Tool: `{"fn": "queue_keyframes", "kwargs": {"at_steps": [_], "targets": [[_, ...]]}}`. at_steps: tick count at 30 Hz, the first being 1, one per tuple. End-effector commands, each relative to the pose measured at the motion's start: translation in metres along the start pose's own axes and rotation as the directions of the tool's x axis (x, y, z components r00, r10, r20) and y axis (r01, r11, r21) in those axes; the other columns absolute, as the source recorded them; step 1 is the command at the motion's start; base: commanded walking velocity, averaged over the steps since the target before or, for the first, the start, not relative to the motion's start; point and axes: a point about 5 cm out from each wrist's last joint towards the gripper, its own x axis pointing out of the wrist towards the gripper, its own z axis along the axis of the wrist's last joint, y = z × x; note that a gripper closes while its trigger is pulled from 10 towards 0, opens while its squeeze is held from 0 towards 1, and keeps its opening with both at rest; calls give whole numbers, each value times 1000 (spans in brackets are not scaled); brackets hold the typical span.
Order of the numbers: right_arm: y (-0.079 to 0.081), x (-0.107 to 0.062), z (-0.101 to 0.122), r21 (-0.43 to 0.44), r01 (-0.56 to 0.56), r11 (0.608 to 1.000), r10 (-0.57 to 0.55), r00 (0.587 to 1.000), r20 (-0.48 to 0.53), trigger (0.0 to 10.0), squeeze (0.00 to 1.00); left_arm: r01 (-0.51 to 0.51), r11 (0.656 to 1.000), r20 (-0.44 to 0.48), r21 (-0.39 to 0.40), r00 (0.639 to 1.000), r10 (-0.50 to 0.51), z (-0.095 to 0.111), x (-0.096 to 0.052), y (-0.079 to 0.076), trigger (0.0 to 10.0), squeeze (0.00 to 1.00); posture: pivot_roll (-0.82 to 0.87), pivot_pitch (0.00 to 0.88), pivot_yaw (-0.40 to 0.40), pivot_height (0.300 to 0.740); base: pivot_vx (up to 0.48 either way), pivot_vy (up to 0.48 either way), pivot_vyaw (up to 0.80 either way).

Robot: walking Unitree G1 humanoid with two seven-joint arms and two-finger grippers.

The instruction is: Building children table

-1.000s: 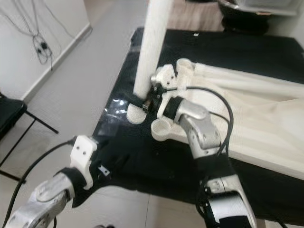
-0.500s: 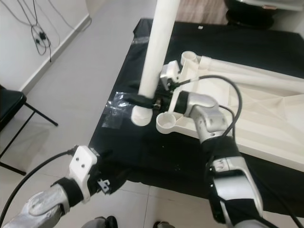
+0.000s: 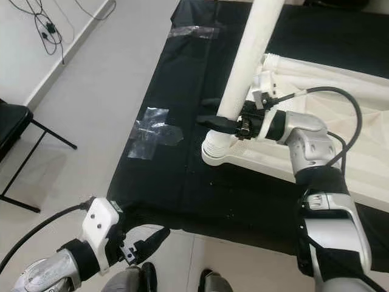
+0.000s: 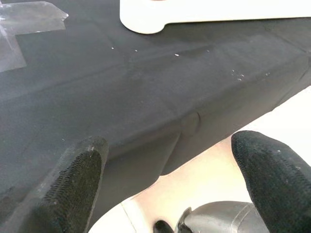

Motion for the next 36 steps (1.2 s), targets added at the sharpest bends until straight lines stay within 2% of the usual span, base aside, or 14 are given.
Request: {"fn": "queue_keyframes", "kwargs": {"at_steps": [1, 9, 14, 17, 26, 36], "targets": [[7, 5, 1, -38, -72, 997, 72, 997, 6, 10000, 0, 25, 999, -32, -21, 999, -25, -3, -7, -4, 10000, 0, 87, 331, 45, 740, 0, 0, 0], [13, 13, 2, -79, -152, 985, 149, 988, -48, 10000, 0, 30, 999, -39, -41, 999, -31, -2, -13, -7, 10000, 0, 89, 341, 48, 740, 0, 0, 0], [16, 22, 8, -103, -239, 966, 230, 969, -91, 10000, 0, 30, 998, -35, -50, 999, -31, -1, -14, -9, 10000, 0, 84, 353, 37, 740, 0, 0, 0], [13, 25, 10, -108, -261, 959, 250, 962, -106, 10000, 0, 30, 998, -30, -55, 999, -32, 0, -13, -10, 10000, 0, 82, 360, 16, 740, 0, 0, 0], [-3, 14, 19, -80, -200, 977, 190, 975, -116, 10000, 0, 24, 998, -12, -64, 1000, -25, 3, -11, -14, 10000, 0, 72, 372, -6, 740, 0, 0, 0], [-4, 7, 20, -65, -195, 979, 186, 974, -132, 10000, 0, 32, 998, -11, -63, 999, -33, 4, -11, -16, 10000, 0, 73, 377, 2, 740, 0, 0, 0]]}}
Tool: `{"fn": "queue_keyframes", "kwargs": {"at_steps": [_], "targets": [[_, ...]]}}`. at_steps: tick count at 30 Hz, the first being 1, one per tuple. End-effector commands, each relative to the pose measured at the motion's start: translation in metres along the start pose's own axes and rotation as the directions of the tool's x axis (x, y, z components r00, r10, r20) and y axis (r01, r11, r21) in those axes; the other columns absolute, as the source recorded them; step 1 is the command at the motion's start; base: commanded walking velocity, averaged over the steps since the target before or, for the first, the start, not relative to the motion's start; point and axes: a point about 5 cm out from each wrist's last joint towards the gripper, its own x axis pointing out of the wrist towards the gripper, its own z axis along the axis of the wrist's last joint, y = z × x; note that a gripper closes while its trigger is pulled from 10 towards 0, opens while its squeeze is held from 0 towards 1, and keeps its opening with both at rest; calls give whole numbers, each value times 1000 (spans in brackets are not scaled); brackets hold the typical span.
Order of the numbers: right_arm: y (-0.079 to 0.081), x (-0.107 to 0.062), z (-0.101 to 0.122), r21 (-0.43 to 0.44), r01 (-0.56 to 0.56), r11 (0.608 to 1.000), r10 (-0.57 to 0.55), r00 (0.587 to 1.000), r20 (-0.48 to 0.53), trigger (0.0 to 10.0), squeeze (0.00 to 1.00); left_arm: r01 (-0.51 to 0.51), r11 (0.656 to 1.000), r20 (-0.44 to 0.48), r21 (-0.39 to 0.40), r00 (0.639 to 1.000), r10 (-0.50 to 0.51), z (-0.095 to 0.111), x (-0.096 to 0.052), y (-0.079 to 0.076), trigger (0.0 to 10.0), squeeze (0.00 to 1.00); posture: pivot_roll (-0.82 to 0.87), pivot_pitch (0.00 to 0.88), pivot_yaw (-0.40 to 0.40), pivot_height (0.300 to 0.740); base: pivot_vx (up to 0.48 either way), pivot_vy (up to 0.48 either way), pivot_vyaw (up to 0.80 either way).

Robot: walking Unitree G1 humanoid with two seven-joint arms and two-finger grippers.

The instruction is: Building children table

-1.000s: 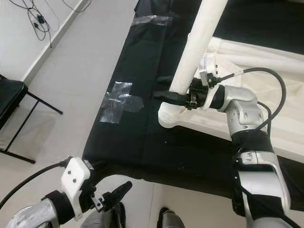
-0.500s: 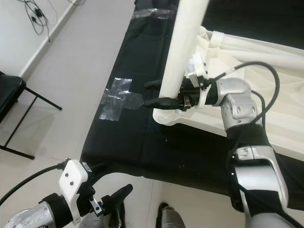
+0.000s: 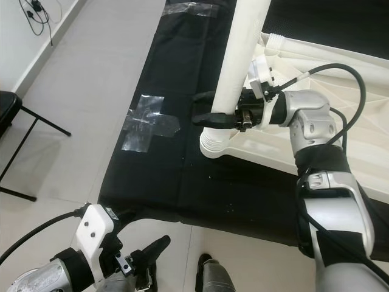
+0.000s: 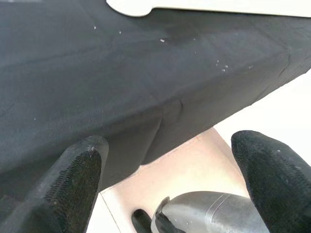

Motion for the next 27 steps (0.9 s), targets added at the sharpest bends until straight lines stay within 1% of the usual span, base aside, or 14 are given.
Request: {"fn": "queue_keyframes", "kwargs": {"at_steps": [1, 6, 8, 9, 10, 11, 13, 18, 23, 27], "targets": [[4, -3, -9, 38, -15, 999, 17, 999, -40, 10000, 0, 17, 1000, -19, -24, 1000, -18, -3, -2, -5, 10000, 0, 75, 379, 4, 740, 0, 0, 0], [10, 4, -13, 44, -62, 997, 64, 997, -44, 10000, 0, 17, 1000, -23, -23, 1000, -18, -2, -4, -4, 10000, 0, 76, 381, 6, 740, 0, 0, 0], [15, 12, -16, 39, -103, 994, 105, 993, -49, 10000, 0, 17, 1000, -23, -24, 1000, -18, -2, -5, -4, 10000, 0, 74, 381, 6, 740, 0, 0, 0], [15, 12, -16, 39, -103, 994, 105, 993, -49, 10000, 0, 17, 1000, -23, -24, 1000, -18, -2, -5, -4, 10000, 0, 74, 381, 6, 740, 0, 0, 0], [19, 17, -18, 28, -126, 992, 127, 991, -46, 10000, 0, 17, 1000, -24, -24, 1000, -18, -2, -5, -4, 10000, 0, 74, 381, 6, 740, 0, 0, 0], [19, 17, -18, 28, -126, 992, 127, 991, -46, 10000, 0, 17, 1000, -24, -24, 1000, -18, -2, -5, -4, 10000, 0, 74, 381, 6, 740, 0, 0, 0], [25, 23, -20, 11, -152, 988, 153, 988, -33, 10000, 0, 16, 1000, -24, -24, 1000, -16, -2, -5, -4, 10000, 0, 79, 381, 3, 740, 0, 0, 0], [29, 24, -20, 5, -162, 987, 163, 986, -22, 10000, 0, 14, 1000, -24, -22, 1000, -15, -2, -5, -3, 10000, 0, 79, 380, 7, 740, 0, 0, 0], [31, 23, -18, 2, -176, 984, 176, 984, -28, 10000, 0, 16, 1000, -24, -23, 1000, -17, -2, -4, -3, 10000, 0, 79, 380, 7, 740, 0, 0, 0], [35, 26, -20, 8, -197, 980, 197, 980, -37, 10000, 0, 15, 1000, -21, -25, 1000, -16, -2, -3, -3, 10000, 0, 71, 378, 1, 740, 0, 0, 0]]}}
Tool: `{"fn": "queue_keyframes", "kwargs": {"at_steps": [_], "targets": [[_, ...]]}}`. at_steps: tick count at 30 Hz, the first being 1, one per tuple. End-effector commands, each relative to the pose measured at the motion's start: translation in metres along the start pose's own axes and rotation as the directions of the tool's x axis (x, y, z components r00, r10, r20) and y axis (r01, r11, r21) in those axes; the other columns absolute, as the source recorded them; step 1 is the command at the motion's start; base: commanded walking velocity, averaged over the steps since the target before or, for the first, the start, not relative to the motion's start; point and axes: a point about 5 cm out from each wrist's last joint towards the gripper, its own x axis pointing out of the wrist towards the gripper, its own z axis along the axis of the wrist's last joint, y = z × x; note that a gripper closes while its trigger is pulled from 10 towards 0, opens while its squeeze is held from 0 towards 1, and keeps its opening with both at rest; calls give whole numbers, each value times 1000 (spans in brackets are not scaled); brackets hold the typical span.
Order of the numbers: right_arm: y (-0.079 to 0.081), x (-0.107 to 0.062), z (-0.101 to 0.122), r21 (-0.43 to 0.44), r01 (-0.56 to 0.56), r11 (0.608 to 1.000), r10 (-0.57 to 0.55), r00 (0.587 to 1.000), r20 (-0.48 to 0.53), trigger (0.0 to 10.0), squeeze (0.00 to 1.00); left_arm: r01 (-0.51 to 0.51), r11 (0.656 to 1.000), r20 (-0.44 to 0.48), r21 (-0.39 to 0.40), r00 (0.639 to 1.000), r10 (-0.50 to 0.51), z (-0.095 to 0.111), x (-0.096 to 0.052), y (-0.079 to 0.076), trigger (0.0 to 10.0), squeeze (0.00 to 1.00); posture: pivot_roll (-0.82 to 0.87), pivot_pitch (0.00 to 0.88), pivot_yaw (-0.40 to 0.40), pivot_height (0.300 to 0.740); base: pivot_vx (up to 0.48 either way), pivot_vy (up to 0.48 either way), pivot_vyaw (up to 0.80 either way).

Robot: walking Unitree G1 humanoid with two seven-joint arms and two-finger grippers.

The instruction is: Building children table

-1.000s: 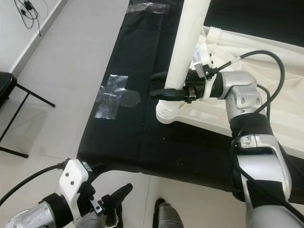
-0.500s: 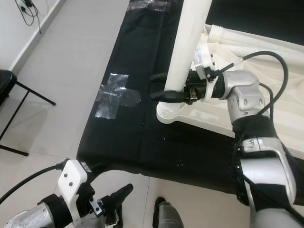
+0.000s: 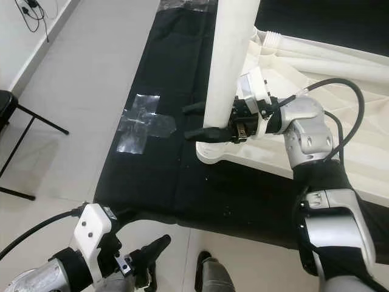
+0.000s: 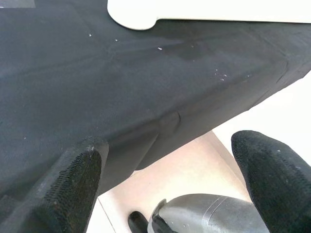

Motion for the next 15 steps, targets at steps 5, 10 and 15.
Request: {"fn": "queue_keyframes", "kwargs": {"at_steps": [5, 10, 15], "targets": [[15, 12, -26, 108, -78, 991, 83, 995, -48, 10000, 0, 9, 1000, -26, -23, 1000, -9, -5, -1, -3, 10000, 0, 68, 376, -1, 740, 0, 0, 0], [15, 16, -31, 112, -49, 992, 58, 996, -75, 10000, 0, 11, 1000, -25, -24, 1000, -12, -5, 0, -3, 10000, 0, 67, 374, -3, 740, 0, 0, 0], [13, 14, -35, 167, 119, 979, -109, 992, -68, 10000, 0, 11, 1000, -22, -27, 1000, -12, -5, 1, -3, 10000, 0, 46, 365, -20, 740, 0, 0, 0]]}}
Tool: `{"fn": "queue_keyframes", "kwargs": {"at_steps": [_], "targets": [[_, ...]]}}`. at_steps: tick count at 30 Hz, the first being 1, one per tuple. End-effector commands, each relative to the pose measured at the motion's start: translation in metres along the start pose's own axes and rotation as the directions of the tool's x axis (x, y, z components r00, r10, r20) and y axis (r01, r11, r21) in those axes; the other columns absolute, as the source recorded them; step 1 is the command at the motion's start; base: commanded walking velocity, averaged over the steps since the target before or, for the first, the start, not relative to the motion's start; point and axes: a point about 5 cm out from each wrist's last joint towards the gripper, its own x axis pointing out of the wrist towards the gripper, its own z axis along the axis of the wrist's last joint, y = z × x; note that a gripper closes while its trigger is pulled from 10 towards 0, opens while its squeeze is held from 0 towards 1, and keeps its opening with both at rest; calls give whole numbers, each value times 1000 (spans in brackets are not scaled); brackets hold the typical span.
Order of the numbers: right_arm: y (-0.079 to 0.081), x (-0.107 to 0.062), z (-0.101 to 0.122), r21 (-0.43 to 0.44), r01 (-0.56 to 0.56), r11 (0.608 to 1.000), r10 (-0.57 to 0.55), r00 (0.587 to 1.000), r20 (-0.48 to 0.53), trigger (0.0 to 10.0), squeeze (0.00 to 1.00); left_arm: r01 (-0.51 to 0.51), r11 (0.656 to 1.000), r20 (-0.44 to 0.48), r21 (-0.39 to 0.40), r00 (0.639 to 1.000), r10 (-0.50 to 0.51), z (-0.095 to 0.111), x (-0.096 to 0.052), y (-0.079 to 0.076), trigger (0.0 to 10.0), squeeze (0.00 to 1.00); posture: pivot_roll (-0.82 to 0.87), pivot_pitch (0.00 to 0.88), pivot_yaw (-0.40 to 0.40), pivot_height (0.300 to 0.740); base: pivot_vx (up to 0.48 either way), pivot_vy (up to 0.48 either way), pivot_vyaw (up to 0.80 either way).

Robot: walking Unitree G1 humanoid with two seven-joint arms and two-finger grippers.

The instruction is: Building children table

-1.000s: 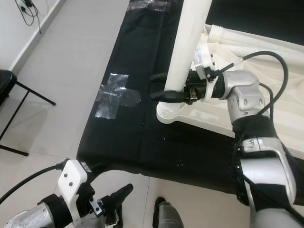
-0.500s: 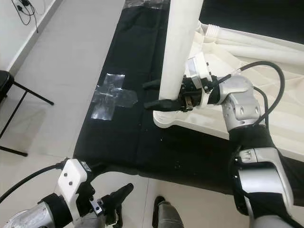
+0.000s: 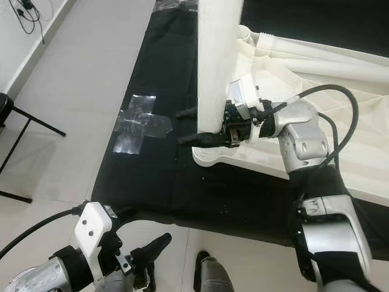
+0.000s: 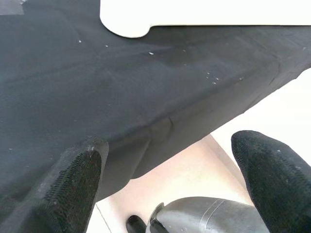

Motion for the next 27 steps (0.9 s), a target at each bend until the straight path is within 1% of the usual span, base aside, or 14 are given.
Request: {"fn": "queue_keyframes", "kwargs": {"at_steps": [1, 5, 8, 9, 11, 12, 14, 16, 17, 18, 20, 22, 25, 27], "targets": [[9, 1, -30, 145, 71, 987, -62, 996, -70, 10000, 0, 3, 1000, -28, -30, 1000, -4, -7, -1, -3, 10000, 0, 39, 361, -23, 740, 0, 0, 0], [23, -7, -38, 237, 296, 925, -285, 955, -81, 10000, 0, 3, 999, -25, -35, 1000, -4, -8, 0, -2, 10000, 0, 27, 356, -22, 740, 0, 0, 0], [28, -7, -41, 258, 364, 895, -355, 931, -86, 10000, 0, 4, 999, -25, -36, 1000, -5, -8, 0, -2, 10000, 0, 21, 352, -25, 740, 0, 0, 0], [33, -6, -45, 269, 436, 859, -428, 899, -92, 10000, 0, 4, 999, -26, -37, 1000, -5, -9, 0, -2, 10000, 0, 20, 344, -32, 740, 0, 0, 0], [48, 2, -50, 260, 633, 730, -630, 769, -103, 10000, 0, 2, 999, -27, -35, 1000, -3, -10, 0, -1, 10000, 0, 21, 340, -34, 740, 0, 0, 0], [48, 2, -50, 260, 633, 730, -630, 769, -103, 10000, 0, 2, 999, -27, -35, 1000, -3, -10, 0, -1, 10000, 0, 21, 340, -34, 740, 0, 0, 0], [51, 3, -50, 256, 678, 689, -677, 729, -106, 10000, 0, 1, 999, -27, -34, 1000, -2, -10, 0, -1, 10000, 0, 21, 340, -34, 740, 0, 0, 0], [74, 11, -57, 93, 905, 414, -874, 424, -236, 10000, 0, -6, 999, -27, -31, 1000, 5, -10, 0, 3, 10000, 0, 10, 336, -13, 740, 0, 0, 0], [81, 18, -55, 55, 947, 318, -918, 322, -234, 10000, 0, -6, 1000, -28, -26, 1000, 5, -10, 0, 4, 10000, 0, 20, 331, -2, 740, 0, 0, 0], [86, 23, -52, 42, 965, 259, -938, 262, -229, 10000, 0, -5, 1000, -29, -23, 1000, 4, -10, 1, 6, 10000, 0, 20, 331, -2, 740, 0, 0, 0], [86, 23, -52, 42, 965, 259, -938, 262, -229, 10000, 0, -5, 1000, -29, -23, 1000, 4, -10, 1, 6, 10000, 0, 20, 331, -2, 740, 0, 0, 0], [83, 36, -54, 62, 964, 257, -940, 264, -218, 10000, 0, -4, 1000, -35, -10, 999, 4, -11, 2, 9, 10000, 0, 23, 316, 15, 740, 0, 0, 0], [80, 50, -60, 72, 946, 315, -918, 323, -228, 10000, 0, -11, 1000, -39, 9, 999, 11, -11, 3, 15, 10000, 0, 32, 304, 21, 740, 0, 0, 0], [80, 52, -60, 78, 942, 326, -913, 335, -233, 10000, 0, -12, 1000, -39, 11, 999, 12, -11, 3, 15, 10000, 0, 32, 304, 21, 740, 0, 0, 0]]}}
